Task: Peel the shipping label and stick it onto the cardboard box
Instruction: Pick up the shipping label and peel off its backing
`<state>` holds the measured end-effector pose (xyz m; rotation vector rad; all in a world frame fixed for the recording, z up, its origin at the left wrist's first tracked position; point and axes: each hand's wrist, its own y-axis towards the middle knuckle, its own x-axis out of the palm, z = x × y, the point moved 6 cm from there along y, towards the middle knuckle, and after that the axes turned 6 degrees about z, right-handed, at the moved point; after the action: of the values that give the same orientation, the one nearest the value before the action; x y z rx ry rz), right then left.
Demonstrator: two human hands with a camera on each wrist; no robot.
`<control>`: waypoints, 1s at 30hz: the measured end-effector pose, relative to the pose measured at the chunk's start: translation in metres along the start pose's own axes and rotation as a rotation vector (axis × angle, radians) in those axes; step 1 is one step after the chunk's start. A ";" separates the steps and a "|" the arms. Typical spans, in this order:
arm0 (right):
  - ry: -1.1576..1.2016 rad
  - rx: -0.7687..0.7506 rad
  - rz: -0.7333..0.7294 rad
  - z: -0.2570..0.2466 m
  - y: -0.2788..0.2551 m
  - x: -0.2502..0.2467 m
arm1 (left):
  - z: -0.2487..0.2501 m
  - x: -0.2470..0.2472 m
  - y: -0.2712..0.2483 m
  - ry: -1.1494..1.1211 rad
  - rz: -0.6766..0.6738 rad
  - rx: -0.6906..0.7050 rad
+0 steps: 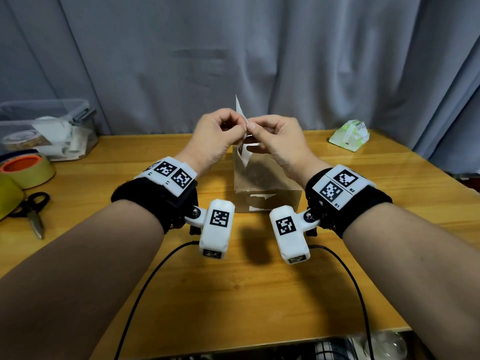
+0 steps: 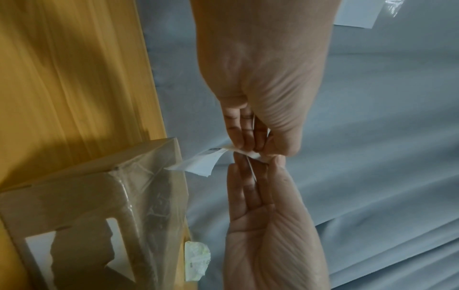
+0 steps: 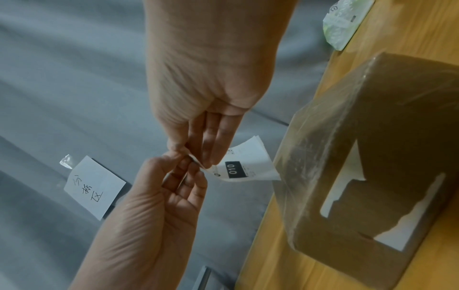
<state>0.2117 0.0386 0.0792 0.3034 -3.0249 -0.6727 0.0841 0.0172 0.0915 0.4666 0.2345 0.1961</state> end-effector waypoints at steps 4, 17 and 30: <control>-0.023 -0.001 0.022 -0.001 0.000 0.000 | 0.001 0.001 -0.001 0.056 0.000 0.018; -0.071 -0.005 0.075 0.008 0.004 -0.002 | -0.017 -0.004 -0.004 -0.032 0.051 -0.092; -0.061 -0.017 0.039 0.003 0.001 0.008 | -0.015 -0.007 -0.002 -0.079 0.016 -0.090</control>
<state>0.2038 0.0396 0.0766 0.2277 -3.0720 -0.7171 0.0733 0.0201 0.0789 0.3866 0.1440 0.2028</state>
